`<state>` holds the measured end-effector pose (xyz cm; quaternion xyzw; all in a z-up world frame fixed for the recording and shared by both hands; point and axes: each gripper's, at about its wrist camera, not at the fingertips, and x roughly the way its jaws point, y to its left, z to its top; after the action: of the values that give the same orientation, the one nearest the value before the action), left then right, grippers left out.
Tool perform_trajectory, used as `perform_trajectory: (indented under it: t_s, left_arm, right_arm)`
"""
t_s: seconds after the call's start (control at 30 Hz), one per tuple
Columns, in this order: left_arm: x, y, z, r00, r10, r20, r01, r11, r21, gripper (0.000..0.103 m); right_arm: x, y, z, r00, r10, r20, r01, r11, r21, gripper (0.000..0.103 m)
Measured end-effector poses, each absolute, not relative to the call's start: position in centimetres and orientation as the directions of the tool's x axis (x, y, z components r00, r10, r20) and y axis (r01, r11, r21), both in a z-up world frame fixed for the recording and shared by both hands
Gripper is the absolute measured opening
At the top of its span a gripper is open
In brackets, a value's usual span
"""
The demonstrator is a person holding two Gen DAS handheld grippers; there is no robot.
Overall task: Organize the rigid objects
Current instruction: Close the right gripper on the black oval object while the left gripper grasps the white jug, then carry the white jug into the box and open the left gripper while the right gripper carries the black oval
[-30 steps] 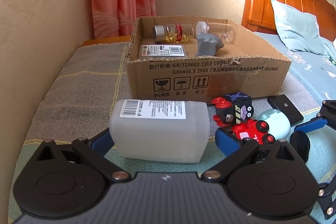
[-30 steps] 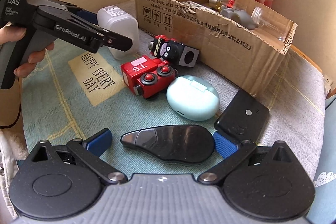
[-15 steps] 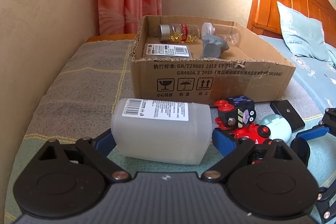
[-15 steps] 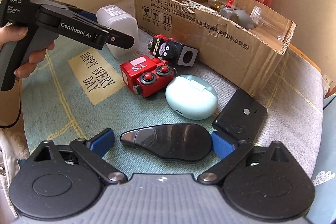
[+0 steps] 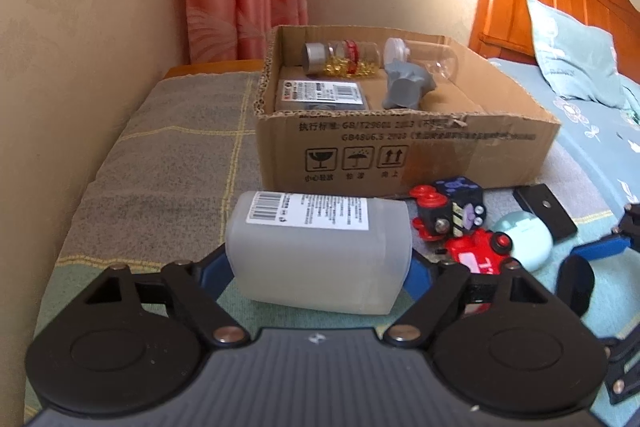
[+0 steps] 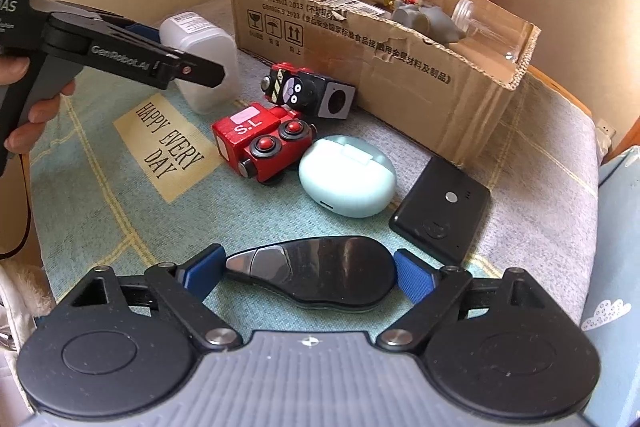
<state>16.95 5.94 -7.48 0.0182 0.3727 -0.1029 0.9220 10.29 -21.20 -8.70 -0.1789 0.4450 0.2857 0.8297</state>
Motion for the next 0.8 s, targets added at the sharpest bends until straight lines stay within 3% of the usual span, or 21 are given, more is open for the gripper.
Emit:
perform_trajectory:
  t_s: [0.5,0.8]
  left_arm:
    - [14.8,5.6,-2.1,0.689,-0.300,-0.660,0.369,0.929,-0.036,0.082]
    - [18.8,4.4,2.7,0.765,-0.294,-0.573,0.391,0.919,0.051,0.082]
  right_arm:
    - [9.8,-22.1,-6.0,0.469,0.328,-0.820,-0.622,0.782,-0.043,0.093]
    - [11.2,-22.5,-1.4,0.553,0.369,-0.747,-0.626,0.776,-0.081,0.093]
